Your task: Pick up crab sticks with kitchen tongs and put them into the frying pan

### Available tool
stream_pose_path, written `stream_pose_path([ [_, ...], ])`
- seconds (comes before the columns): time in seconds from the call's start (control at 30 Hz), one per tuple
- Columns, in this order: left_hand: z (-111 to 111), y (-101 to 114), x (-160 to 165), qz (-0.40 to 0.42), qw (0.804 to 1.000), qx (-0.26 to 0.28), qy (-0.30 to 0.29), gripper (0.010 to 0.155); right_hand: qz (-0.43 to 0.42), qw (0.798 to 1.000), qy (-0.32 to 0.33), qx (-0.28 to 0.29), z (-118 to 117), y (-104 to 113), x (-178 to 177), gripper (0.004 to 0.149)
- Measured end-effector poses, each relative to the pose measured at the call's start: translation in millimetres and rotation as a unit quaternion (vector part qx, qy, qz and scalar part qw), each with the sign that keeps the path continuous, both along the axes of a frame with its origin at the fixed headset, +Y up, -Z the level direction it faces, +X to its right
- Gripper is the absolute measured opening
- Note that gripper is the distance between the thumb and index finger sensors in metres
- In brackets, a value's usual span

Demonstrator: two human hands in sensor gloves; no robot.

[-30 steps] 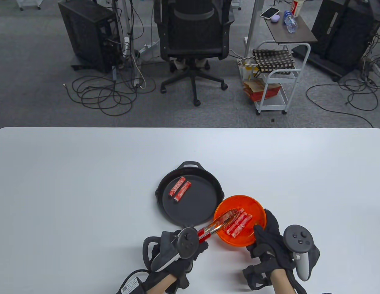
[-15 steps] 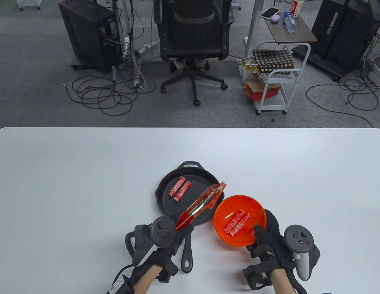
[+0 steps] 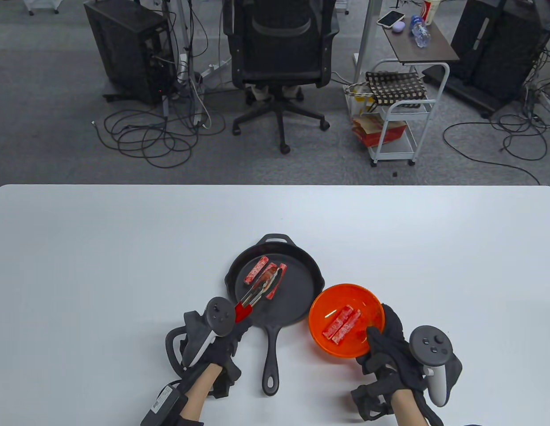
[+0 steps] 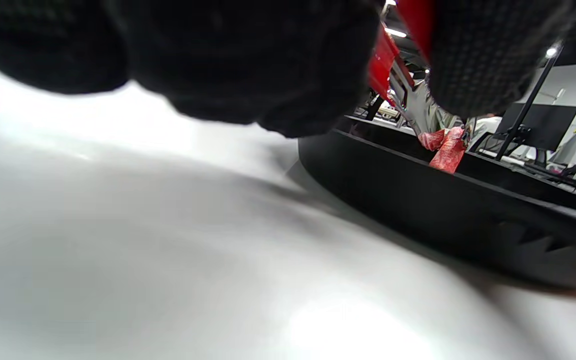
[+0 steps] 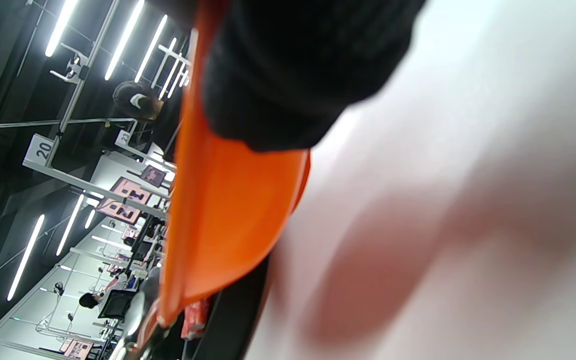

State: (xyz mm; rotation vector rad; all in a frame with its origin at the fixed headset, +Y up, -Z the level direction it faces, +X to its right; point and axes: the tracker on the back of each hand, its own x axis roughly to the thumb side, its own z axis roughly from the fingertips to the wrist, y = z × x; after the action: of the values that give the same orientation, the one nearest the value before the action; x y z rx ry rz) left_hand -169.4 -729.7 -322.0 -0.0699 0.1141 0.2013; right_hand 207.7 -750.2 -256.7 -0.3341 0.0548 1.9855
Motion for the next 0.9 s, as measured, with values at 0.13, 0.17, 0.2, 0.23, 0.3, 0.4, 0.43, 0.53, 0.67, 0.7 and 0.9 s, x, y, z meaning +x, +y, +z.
stream_pose_path([
  [0.13, -3.7, -3.4, -1.8, -0.029, 1.0, 0.001, 0.005, 0.074, 0.0, 1.0, 0.0, 0.0, 0.0, 0.0, 0.0, 0.064],
  [0.17, -4.1, -4.0, -2.2, -0.029, 1.0, 0.0, 0.006, 0.074, 0.0, 1.0, 0.0, 0.0, 0.0, 0.0, 0.0, 0.064],
  [0.2, -4.6, -4.6, -2.8, -0.029, 1.0, -0.003, 0.006, 0.074, 0.0, 1.0, 0.0, 0.0, 0.0, 0.0, 0.0, 0.064],
  [0.23, -4.9, -4.9, -3.1, -0.03, 1.0, -0.004, 0.007, 0.074, 0.0, 1.0, 0.0, 0.0, 0.0, 0.0, 0.0, 0.064],
  [0.3, -5.3, -5.5, -2.8, -0.039, 0.999, -0.005, 0.007, 0.074, 0.0, 1.0, 0.0, 0.0, 0.0, 0.0, 0.0, 0.064],
  [0.4, -5.4, -6.6, -2.5, -0.047, 0.999, -0.007, 0.007, 0.074, 0.0, 1.0, 0.0, 0.0, 0.0, 0.0, 0.0, 0.064],
  [0.43, -5.3, -6.7, -2.5, -0.045, 0.999, -0.007, 0.007, 0.074, 0.0, 1.0, 0.0, 0.0, 0.0, 0.0, 0.0, 0.064],
  [0.53, -5.2, -6.5, -2.6, -0.043, 0.999, -0.008, 0.008, 0.074, 0.0, 1.0, 0.0, 0.0, 0.0, 0.0, 0.0, 0.064],
  [0.67, -5.0, -6.7, -2.5, -0.044, 0.999, -0.007, 0.008, 0.075, 0.0, 1.0, 0.0, 0.0, 0.0, 0.0, 0.0, 0.064],
  [0.7, -5.1, -6.8, -2.6, -0.044, 0.999, -0.007, 0.009, 0.075, 0.0, 1.0, 0.0, 0.0, 0.0, 0.0, 0.0, 0.064],
  [0.9, -5.1, -6.7, -3.7, -0.041, 0.999, -0.004, 0.011, 0.075, 0.0, 1.0, 0.0, 0.0, 0.0, 0.0, 0.0, 0.064],
])
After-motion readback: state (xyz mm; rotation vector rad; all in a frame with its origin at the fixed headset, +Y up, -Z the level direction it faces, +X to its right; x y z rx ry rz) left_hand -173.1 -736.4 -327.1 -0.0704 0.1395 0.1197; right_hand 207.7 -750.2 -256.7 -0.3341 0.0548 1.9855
